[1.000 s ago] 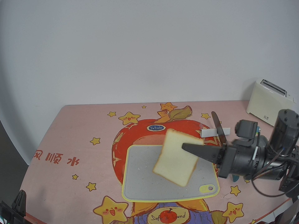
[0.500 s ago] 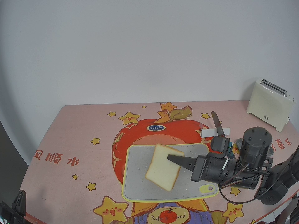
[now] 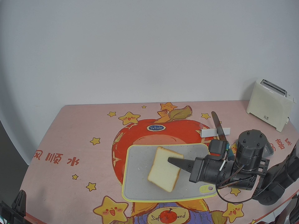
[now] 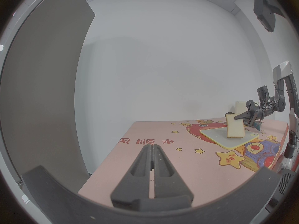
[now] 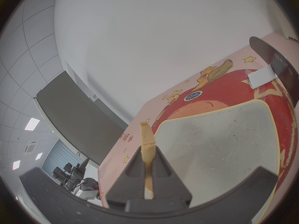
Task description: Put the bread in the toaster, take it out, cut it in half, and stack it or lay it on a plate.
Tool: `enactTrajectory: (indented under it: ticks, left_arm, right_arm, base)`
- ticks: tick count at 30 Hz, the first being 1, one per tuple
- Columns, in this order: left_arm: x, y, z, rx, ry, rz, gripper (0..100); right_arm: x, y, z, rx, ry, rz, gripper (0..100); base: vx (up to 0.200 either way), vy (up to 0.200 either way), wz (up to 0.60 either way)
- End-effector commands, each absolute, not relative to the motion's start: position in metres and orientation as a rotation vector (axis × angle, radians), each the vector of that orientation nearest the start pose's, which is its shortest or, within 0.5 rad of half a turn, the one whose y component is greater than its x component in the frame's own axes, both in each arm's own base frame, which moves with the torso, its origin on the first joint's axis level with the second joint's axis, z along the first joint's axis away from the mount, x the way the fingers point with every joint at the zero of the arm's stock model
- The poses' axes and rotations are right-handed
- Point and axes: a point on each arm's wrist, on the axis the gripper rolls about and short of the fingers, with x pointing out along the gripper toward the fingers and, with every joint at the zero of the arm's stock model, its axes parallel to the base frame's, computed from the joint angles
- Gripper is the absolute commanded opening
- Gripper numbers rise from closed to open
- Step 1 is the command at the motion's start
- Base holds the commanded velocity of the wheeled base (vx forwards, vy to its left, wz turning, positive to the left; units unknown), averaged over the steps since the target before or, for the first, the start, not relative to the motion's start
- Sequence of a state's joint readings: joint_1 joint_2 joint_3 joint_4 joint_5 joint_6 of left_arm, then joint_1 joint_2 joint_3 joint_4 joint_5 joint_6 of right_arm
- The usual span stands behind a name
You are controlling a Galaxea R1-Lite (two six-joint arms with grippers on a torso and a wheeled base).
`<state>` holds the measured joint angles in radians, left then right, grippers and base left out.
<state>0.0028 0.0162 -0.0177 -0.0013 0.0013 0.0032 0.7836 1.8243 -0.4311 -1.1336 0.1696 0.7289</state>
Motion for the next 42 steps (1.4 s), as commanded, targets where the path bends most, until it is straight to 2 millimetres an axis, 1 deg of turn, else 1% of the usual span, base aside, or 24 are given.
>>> enactTrajectory:
  ticks: [1,16,18,19,20,21,24,27,29,30,33,37,40,41,42]
  left_arm:
    - [-0.022,0.0,0.076,0.003,0.008,0.005,0]
    - [-0.022,0.0,0.076,0.003,0.008,0.005,0]
    - [-0.022,0.0,0.076,0.003,0.008,0.005,0]
    - [-0.022,0.0,0.076,0.003,0.008,0.005,0]
    - [-0.022,0.0,0.076,0.003,0.008,0.005,0]
    - [-0.022,0.0,0.076,0.003,0.008,0.005,0]
    - [-0.022,0.0,0.076,0.003,0.008,0.005,0]
    - [-0.022,0.0,0.076,0.003,0.008,0.005,0]
    - [-0.022,0.0,0.076,0.003,0.008,0.005,0]
    - [-0.022,0.0,0.076,0.003,0.008,0.005,0]
    - [-0.022,0.0,0.076,0.003,0.008,0.005,0]
    - [-0.022,0.0,0.076,0.003,0.008,0.005,0]
    - [-0.022,0.0,0.076,0.003,0.008,0.005,0]
    - [-0.022,0.0,0.076,0.003,0.008,0.005,0]
    - [-0.022,0.0,0.076,0.003,0.008,0.005,0]
  right_arm:
    - [0.194,0.2,0.105,0.584,0.589,0.81,0]
    - [0.195,0.198,0.107,0.577,0.572,0.801,0]
    - [0.193,0.199,0.105,0.523,0.547,0.78,0]
    - [0.194,0.199,0.102,0.463,0.514,0.75,0]
    - [0.195,0.199,0.101,0.427,0.497,0.738,100]
    - [0.195,0.199,0.099,0.411,0.493,0.732,100]
    - [0.198,0.194,0.089,0.251,0.432,0.659,100]
    - [0.196,0.19,0.082,0.162,0.382,0.633,100]
    - [0.196,0.19,0.081,0.152,0.374,0.636,100]
    - [0.194,0.187,0.079,0.111,0.315,0.644,100]
    - [0.19,0.182,0.078,0.066,0.274,0.646,100]
    - [0.179,0.179,0.075,0.024,0.271,0.675,100]
    - [0.182,0.179,0.073,0.026,0.275,0.656,100]
    - [0.185,0.178,0.067,0.009,0.293,0.64,100]
    - [0.183,0.176,0.062,-0.006,0.314,0.638,100]
  base:
    - [0.0,0.0,0.0]
    - [0.0,0.0,0.0]
    - [0.0,0.0,0.0]
    - [0.0,0.0,0.0]
    - [0.0,0.0,0.0]
    - [0.0,0.0,0.0]
    - [0.0,0.0,0.0]
    - [0.0,0.0,0.0]
    - [0.0,0.0,0.0]
    - [0.0,0.0,0.0]
    - [0.0,0.0,0.0]
    - [0.0,0.0,0.0]
    - [0.0,0.0,0.0]
    - [0.0,0.0,0.0]
    - [0.0,0.0,0.0]
